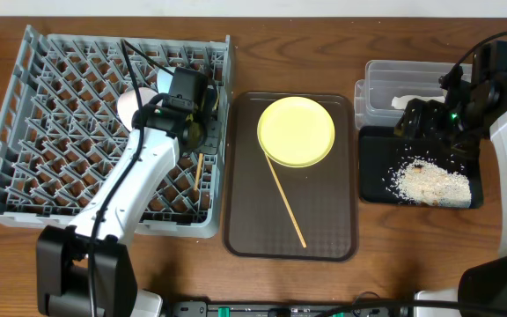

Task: Sort waste into correct bins and load items into the dishwasher
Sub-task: 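Insert the chopstick upright into the rack and release it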

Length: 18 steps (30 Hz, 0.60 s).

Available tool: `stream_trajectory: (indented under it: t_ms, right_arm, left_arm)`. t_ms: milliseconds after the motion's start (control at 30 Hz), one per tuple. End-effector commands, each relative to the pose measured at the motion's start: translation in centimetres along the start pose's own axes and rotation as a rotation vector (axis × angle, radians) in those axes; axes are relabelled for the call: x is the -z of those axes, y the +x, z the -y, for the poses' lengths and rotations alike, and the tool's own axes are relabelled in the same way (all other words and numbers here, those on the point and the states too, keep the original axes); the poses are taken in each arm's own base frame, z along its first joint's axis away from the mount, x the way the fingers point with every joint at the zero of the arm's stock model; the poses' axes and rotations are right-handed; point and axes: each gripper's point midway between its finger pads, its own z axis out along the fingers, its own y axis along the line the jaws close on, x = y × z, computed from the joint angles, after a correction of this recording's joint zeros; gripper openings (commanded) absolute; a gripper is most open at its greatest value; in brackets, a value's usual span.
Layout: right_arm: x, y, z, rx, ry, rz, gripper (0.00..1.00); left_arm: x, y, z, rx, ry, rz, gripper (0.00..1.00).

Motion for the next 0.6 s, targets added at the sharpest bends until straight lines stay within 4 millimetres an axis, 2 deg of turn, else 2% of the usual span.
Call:
stream_trajectory:
  t_ms: [0,200,300,433,567]
  right_arm:
    - [1.1,-0.2,0.0,0.009,-0.002,0.035,0.99]
    - [1.1,-0.2,0.0,0.009,-0.002,0.035,0.99]
    - [1.1,-0.2,0.0,0.009,-0.002,0.035,0.99]
    - [1.1,-0.2,0.0,0.009,-0.001,0.035,0.99]
    - [1.1,-0.3,0.0,0.009,-0.002,0.036,0.99]
  left_arm:
    - [0.6,-1.2,-0.6,0.002,-0.024,0.039,0.40]
    - [2.3,-2.0,-0.3,0.037,-0.006,0.085,0.52]
    - [4.2,-2.3,1.1,0.059,0.078,0.115,0.56]
    - [6.6,-2.6,3.1,0.197,0.210,0.145,0.57]
    - [6.9,-1.5,5.0,0.338,0.266,0.082,0.60]
